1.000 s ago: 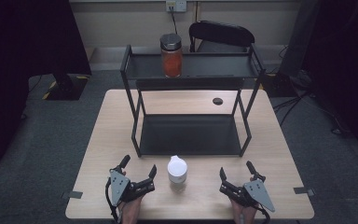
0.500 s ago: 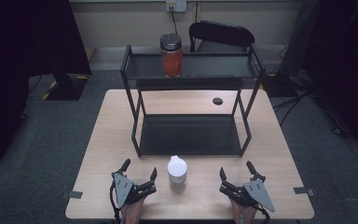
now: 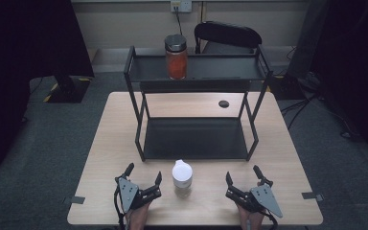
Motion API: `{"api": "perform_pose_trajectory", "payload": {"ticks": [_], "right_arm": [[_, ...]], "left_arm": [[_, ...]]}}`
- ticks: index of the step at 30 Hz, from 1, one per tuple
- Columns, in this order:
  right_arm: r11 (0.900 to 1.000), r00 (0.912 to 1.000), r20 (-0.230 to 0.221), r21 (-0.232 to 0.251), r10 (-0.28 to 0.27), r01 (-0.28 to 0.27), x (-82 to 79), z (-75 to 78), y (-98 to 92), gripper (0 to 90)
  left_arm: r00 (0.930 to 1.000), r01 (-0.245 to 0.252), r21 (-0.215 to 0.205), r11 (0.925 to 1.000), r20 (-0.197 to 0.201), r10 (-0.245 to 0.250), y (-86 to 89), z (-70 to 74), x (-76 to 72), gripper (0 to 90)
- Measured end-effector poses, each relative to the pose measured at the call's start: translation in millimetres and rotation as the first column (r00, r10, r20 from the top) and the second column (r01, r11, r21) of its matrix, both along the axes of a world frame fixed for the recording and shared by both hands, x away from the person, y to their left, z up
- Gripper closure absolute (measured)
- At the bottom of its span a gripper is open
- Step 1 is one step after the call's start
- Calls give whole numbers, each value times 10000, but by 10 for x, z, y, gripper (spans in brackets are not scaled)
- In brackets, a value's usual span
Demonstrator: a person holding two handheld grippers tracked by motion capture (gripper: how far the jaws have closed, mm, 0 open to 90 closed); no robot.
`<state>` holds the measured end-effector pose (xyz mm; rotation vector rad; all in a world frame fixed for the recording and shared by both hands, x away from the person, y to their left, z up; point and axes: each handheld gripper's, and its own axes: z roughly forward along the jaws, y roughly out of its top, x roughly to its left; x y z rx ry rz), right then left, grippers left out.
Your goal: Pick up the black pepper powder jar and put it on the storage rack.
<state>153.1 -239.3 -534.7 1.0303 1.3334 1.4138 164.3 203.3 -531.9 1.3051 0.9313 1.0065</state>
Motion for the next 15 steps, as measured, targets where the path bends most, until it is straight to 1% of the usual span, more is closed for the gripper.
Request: {"api": "perform_pose_trajectory", "payload": {"ticks": [2,5,7,11,13,15], "right_arm": [[10000,10000,22,-2,65,-65,1,-3,-9,24],[10000,9999,148,41,-46,45,-17,-20,11,15],[9998,9999,89,165,85,-86,-18,23,-1,11],[9990,9995,204,378,249,-257,-53,123,15,10],[9985,9992,249,437,316,-327,-93,199,60,10],[9973,9989,265,613,397,-413,-129,256,112,10]], "left_arm": [[10000,2,-7,10000,-1,-2,0,0,0,3],[10000,6,-6,10000,4,-6,0,-1,0,2],[10000,-7,-9,10000,1,7,-2,0,0,2],[10000,-88,-15,10000,0,88,-15,0,-4,5],[10000,-87,-15,10000,-2,87,-15,0,-3,5],[10000,-87,-15,10000,-2,87,-15,0,-3,5]]}}
